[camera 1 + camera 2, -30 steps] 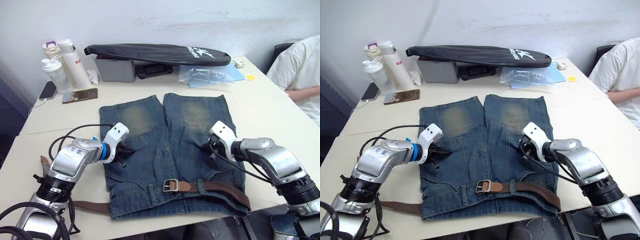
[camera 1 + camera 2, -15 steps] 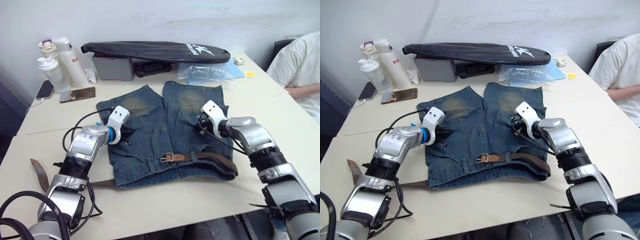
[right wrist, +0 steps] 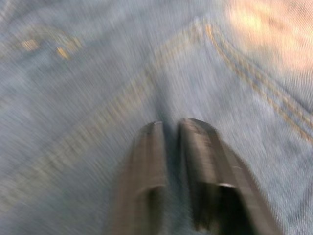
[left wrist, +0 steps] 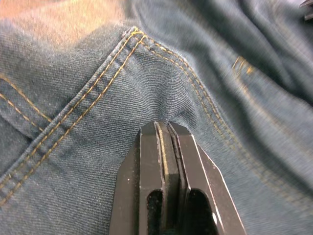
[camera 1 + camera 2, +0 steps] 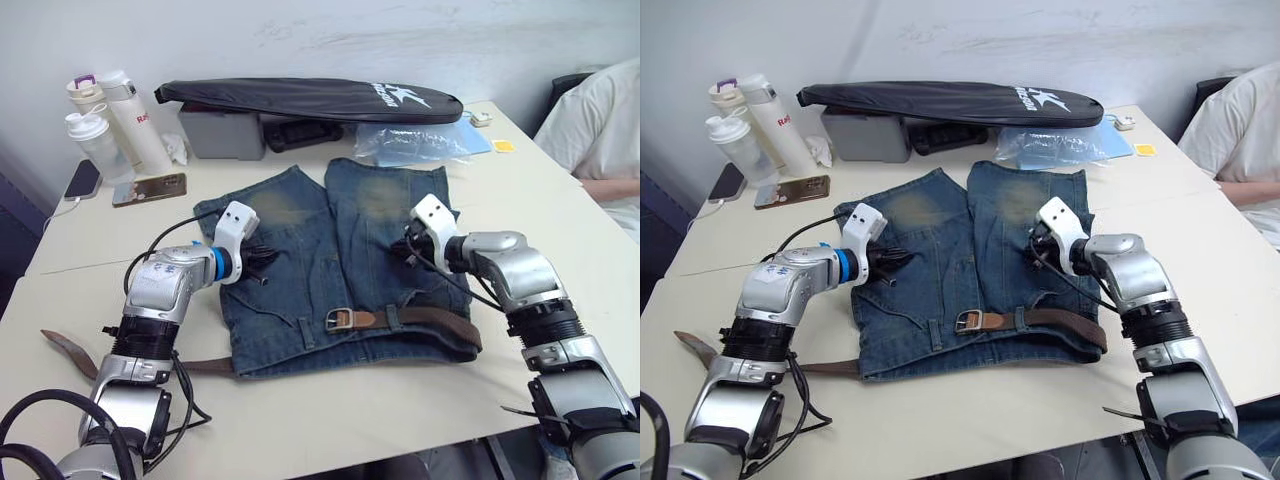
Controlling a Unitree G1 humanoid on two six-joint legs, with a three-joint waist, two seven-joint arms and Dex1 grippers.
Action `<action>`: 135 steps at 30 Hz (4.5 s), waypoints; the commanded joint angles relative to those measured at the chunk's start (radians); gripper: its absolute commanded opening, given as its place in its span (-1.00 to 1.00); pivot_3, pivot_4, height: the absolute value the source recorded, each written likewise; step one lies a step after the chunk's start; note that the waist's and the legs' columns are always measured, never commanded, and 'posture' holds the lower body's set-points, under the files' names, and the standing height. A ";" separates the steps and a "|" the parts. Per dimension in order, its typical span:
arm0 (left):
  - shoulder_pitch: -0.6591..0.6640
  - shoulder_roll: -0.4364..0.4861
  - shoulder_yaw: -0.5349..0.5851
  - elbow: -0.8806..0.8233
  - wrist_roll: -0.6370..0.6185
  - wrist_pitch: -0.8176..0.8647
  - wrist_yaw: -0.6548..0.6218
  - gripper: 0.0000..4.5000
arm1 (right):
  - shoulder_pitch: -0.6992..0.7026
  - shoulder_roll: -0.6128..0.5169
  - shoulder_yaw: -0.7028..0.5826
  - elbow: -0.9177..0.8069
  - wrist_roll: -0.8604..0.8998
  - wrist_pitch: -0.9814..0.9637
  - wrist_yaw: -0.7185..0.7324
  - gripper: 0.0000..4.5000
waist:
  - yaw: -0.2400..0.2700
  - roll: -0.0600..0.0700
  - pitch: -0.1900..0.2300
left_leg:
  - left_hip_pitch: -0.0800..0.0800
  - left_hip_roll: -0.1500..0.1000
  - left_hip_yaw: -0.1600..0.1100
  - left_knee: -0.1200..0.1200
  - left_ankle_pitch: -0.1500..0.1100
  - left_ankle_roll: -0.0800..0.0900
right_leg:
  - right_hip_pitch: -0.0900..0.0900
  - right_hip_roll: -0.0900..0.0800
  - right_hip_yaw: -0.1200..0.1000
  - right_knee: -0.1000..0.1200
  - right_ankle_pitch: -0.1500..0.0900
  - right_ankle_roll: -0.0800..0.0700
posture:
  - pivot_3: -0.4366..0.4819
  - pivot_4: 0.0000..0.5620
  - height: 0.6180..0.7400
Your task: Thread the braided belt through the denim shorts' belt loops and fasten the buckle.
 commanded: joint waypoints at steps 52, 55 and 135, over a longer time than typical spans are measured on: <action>0.764 0.358 0.987 -0.231 -0.320 0.268 0.017 0.98 | 0.110 -0.334 -0.037 -0.692 0.489 0.267 0.381 1.00 | 0.022 -0.016 0.086 | 0.056 -0.061 -0.081 -0.153 0.089 -0.028 | 0.105 -0.033 -0.039 -0.125 0.024 0.050 | -0.05 -0.47 -0.59; 0.723 0.365 0.980 -0.196 -0.299 0.298 0.093 0.98 | 0.101 -0.336 -0.033 -0.694 0.499 0.273 0.387 1.00 | 0.024 -0.016 0.087 | 0.056 -0.061 -0.081 -0.153 0.088 -0.027 | 0.104 -0.033 -0.037 -0.125 0.024 0.050 | -0.05 -0.47 -0.59; -0.042 0.143 -0.097 -0.167 0.023 -0.461 -0.423 0.16 | 0.003 -0.142 0.127 -0.582 -0.073 -0.221 0.058 -1.00 | 0.019 -0.013 0.087 | 0.055 -0.061 -0.060 -0.143 0.088 -0.030 | 0.104 -0.030 -0.029 -0.124 0.028 0.056 | -0.05 -0.47 -0.59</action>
